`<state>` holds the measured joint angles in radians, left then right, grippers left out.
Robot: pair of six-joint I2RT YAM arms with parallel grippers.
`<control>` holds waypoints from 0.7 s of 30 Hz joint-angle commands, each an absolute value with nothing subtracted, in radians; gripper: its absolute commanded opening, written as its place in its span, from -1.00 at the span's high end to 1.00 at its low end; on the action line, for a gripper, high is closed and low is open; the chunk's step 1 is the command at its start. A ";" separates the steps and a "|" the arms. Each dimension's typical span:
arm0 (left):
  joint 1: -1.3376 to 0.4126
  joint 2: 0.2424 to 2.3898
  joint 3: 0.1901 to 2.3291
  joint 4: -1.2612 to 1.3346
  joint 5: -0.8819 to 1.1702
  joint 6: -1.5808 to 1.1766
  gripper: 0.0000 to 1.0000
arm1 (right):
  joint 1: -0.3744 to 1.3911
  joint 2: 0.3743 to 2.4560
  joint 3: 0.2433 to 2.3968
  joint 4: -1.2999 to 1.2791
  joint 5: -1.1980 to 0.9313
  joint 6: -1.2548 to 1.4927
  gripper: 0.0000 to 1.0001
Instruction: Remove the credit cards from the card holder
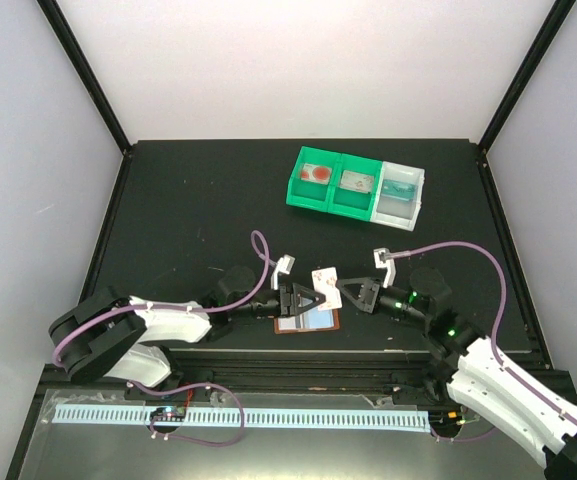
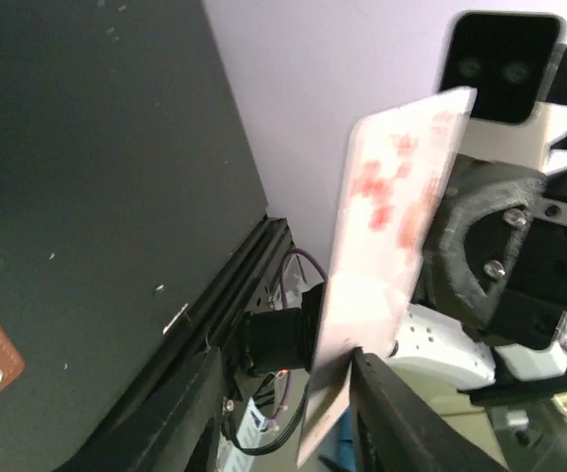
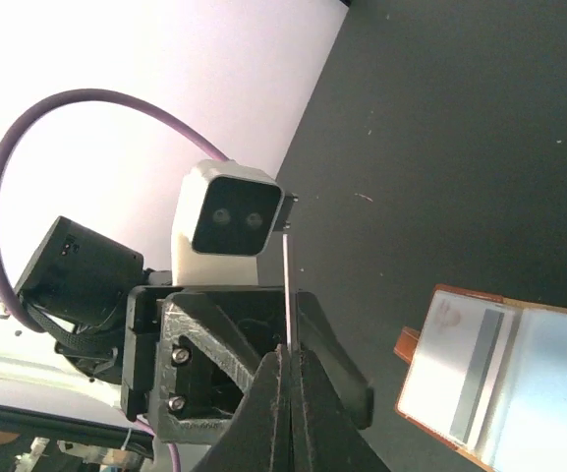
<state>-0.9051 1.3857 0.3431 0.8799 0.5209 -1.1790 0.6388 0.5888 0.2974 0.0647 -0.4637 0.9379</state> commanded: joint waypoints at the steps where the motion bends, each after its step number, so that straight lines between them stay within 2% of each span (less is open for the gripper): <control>1: -0.929 1.365 0.333 1.022 0.496 -1.200 0.42 | 0.637 0.560 0.249 0.132 -0.465 1.013 0.98; 5: -0.936 1.357 0.316 1.062 0.492 -1.196 0.91 | 0.637 0.564 0.232 0.132 -0.481 1.000 0.98; 6: -0.936 1.352 0.305 1.081 0.489 -1.197 0.96 | 0.637 0.561 0.232 0.128 -0.483 0.992 0.98; 9: -0.936 1.323 0.274 1.082 0.474 -1.190 0.97 | 0.637 0.543 0.259 0.062 -0.484 0.930 0.93; 13: -0.936 1.244 0.247 1.017 0.467 -1.145 0.97 | 0.636 0.525 0.360 -0.151 -0.450 0.760 0.71; 18: -0.935 1.122 0.258 0.793 0.478 -1.037 0.97 | 0.637 0.545 0.501 -0.369 -0.463 0.550 0.46; 21: -0.934 1.026 0.259 0.640 0.498 -0.966 0.97 | 0.636 0.585 0.606 -0.545 -0.482 0.407 0.41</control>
<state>-0.9363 1.1213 0.2443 0.8433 0.4892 -1.0935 0.6380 0.5514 0.4923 -0.2829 -0.4686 0.6453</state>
